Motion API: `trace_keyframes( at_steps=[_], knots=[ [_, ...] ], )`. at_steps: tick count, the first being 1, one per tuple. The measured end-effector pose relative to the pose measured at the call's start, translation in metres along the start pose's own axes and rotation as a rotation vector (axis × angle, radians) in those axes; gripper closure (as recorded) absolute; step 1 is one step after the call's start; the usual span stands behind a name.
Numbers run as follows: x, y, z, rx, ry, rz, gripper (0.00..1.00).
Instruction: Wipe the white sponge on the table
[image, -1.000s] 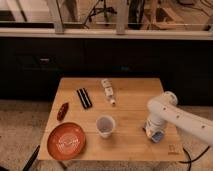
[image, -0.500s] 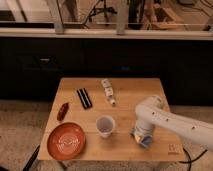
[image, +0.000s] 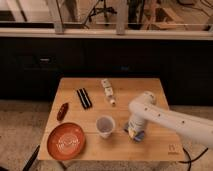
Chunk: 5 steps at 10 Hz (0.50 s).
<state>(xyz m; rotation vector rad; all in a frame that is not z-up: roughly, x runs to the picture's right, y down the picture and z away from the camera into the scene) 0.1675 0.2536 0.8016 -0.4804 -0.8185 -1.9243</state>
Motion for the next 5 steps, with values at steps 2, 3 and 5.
trace_keyframes(
  at_steps=[2,3,5],
  knots=[
    [0.022,0.009,-0.005,-0.003,0.037,-0.005,1.00],
    [0.030,0.014,-0.007,-0.009,0.048,-0.006,1.00],
    [0.050,0.020,-0.009,-0.011,0.076,-0.001,1.00]
  ],
)
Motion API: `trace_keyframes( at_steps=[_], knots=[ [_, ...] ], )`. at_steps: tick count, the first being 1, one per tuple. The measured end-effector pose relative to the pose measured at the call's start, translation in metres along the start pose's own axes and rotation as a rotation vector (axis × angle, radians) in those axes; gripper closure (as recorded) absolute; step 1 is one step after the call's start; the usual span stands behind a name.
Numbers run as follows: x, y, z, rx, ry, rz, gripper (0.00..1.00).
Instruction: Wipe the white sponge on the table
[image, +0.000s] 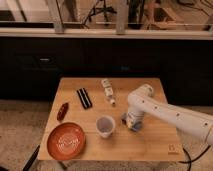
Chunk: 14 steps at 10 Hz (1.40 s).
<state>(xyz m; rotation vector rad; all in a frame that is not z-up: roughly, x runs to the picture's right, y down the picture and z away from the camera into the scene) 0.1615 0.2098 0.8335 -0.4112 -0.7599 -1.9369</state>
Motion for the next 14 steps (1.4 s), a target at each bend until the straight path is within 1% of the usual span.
trace_keyframes(
  at_steps=[1,2,4,6,7,9,12,14],
  knots=[
    [0.008,0.011,-0.002,-0.014,0.010,0.014,1.00],
    [0.013,0.018,-0.003,-0.022,0.016,0.024,1.00],
    [0.029,0.033,-0.007,-0.042,0.036,0.062,1.00],
    [0.033,0.052,-0.011,-0.063,0.047,0.108,1.00],
    [0.032,0.064,-0.013,-0.073,0.049,0.134,1.00],
    [0.029,0.080,-0.012,-0.087,0.040,0.167,1.00],
    [0.013,0.106,-0.011,-0.094,0.017,0.221,1.00],
    [-0.001,0.113,-0.010,-0.097,0.003,0.240,1.00]
  ],
)
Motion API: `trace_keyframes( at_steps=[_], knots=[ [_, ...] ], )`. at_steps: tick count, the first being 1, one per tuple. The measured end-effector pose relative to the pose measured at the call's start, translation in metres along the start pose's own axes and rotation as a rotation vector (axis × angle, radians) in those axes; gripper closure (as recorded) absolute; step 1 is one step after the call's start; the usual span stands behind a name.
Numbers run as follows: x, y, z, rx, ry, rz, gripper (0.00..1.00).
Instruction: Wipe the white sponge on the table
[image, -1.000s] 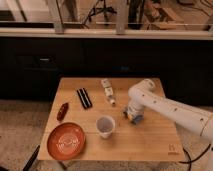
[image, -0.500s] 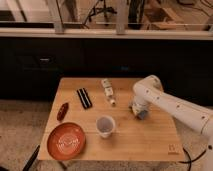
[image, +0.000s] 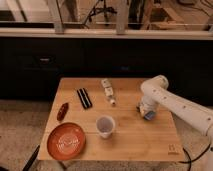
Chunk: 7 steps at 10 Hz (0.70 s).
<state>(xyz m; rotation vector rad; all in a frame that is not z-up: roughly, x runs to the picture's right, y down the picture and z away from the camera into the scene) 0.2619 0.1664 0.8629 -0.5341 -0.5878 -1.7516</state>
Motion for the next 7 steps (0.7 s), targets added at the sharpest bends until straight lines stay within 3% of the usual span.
trace_keyframes(
  at_steps=[4,7],
  knots=[
    [-0.045,0.017,0.002,-0.005,-0.033,0.049,1.00],
    [-0.069,0.015,0.001,-0.004,-0.045,0.052,1.00]
  ],
)
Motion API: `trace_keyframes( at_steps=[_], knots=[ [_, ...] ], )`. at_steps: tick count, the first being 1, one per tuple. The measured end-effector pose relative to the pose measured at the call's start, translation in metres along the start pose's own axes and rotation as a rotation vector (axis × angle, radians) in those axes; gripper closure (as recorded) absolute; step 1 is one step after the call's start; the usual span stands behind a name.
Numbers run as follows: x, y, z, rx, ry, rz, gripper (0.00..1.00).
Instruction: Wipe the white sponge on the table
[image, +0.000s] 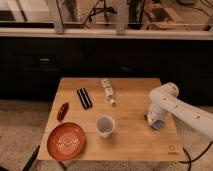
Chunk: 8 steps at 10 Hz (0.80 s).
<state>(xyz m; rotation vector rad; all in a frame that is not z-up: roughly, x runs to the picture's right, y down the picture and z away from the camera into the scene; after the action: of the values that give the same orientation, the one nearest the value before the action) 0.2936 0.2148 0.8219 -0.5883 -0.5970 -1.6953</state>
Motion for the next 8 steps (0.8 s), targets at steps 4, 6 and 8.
trace_keyframes(
  at_steps=[4,6,8],
  knots=[
    [-0.031,-0.008,0.003,-0.007,-0.033,-0.014,1.00],
    [-0.049,-0.011,0.006,0.022,-0.050,-0.020,1.00],
    [-0.057,-0.026,0.007,0.055,-0.057,-0.050,1.00]
  ],
)
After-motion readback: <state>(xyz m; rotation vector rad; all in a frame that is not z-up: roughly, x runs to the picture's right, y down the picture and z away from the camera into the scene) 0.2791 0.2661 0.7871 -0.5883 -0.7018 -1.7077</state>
